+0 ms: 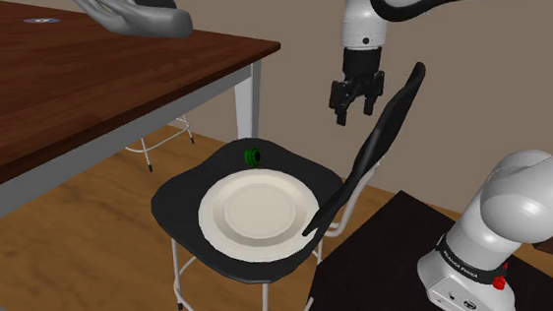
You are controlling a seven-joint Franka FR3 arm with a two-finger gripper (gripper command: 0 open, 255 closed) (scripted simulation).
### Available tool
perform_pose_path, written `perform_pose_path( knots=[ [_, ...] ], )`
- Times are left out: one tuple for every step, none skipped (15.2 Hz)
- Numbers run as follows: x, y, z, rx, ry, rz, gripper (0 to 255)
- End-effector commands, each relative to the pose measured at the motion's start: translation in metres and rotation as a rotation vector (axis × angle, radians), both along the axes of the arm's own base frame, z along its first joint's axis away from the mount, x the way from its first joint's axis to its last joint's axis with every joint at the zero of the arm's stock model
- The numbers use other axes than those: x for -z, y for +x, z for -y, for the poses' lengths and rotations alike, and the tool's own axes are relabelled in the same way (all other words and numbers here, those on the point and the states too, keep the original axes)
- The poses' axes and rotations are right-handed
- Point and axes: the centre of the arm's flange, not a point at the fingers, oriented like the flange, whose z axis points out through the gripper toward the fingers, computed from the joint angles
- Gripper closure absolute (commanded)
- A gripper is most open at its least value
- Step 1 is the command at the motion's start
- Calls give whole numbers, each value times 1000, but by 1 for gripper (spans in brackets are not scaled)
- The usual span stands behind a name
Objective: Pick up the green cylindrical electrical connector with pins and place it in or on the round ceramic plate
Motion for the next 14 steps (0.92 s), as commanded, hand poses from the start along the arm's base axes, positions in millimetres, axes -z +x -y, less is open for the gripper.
perform_pose_path(
  knots=[
    [7,11,-23,24,-2,6,0],
    [10,18,-34,35,-3,8,0],
    [14,25,-44,46,-5,10,0],
    [17,32,-55,57,-6,13,0],
    [20,39,-65,68,-7,15,0],
    [24,46,-76,79,-9,17,0],
    [27,54,-86,90,-10,20,0],
    [31,61,-96,101,-11,22,0],
    [34,69,-106,112,-13,24,0],
    [37,76,-116,123,-14,27,0],
    [41,84,-126,134,-15,29,0],
    [44,92,-136,145,-17,31,0],
    [47,100,-145,156,-18,34,0],
    [51,108,-155,167,-20,36,0]
  ],
)
